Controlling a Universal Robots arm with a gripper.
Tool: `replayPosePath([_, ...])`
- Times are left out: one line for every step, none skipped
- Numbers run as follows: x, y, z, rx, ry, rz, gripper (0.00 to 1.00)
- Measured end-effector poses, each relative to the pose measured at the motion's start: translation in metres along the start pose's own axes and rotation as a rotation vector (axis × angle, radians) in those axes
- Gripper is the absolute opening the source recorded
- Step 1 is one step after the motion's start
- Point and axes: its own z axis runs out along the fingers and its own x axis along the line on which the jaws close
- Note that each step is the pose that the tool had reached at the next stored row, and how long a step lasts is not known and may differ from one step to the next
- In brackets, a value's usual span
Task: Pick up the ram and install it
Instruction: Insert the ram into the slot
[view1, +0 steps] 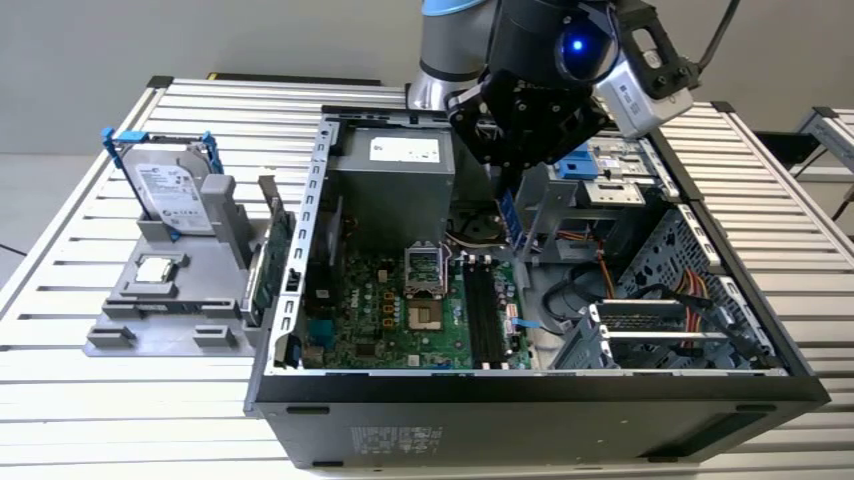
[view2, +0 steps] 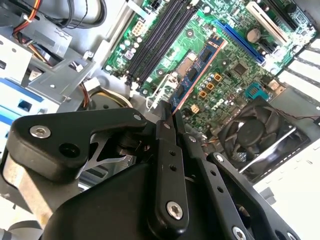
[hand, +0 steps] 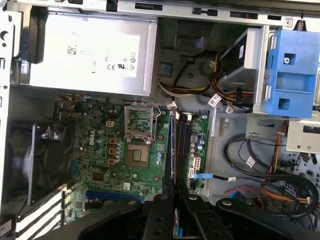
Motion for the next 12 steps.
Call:
replayPosePath([0.0000,0.0000,0.0000,-0.0001,0.0000,0.002,0.00])
replayPosePath([0.0000,0.0000,0.0000,-0.0001,-0.0001,0.004,0.00])
replayPosePath([0.0000,0.0000,0.0000,-0.0002,-0.0001,0.006,0.00])
replayPosePath([0.0000,0.0000,0.0000,-0.0002,-0.0001,0.008,0.00])
replayPosePath([0.0000,0.0000,0.0000,-0.0002,-0.0001,0.009,0.00])
replayPosePath([0.0000,0.0000,0.0000,-0.0003,-0.0002,0.011,0.00])
replayPosePath([0.0000,0.0000,0.0000,-0.0003,-0.0002,0.013,0.00])
replayPosePath([0.0000,0.0000,0.0000,-0.0003,-0.0003,0.015,0.00])
replayPosePath([0.0000,0.0000,0.0000,-0.0004,-0.0003,0.017,0.00])
replayPosePath([0.0000,0.0000,0.0000,-0.0004,-0.0003,0.018,0.00])
replayPosePath([0.0000,0.0000,0.0000,-0.0004,-0.0003,0.020,0.00])
replayPosePath([0.0000,0.0001,0.0000,-0.0004,-0.0003,0.022,0.00])
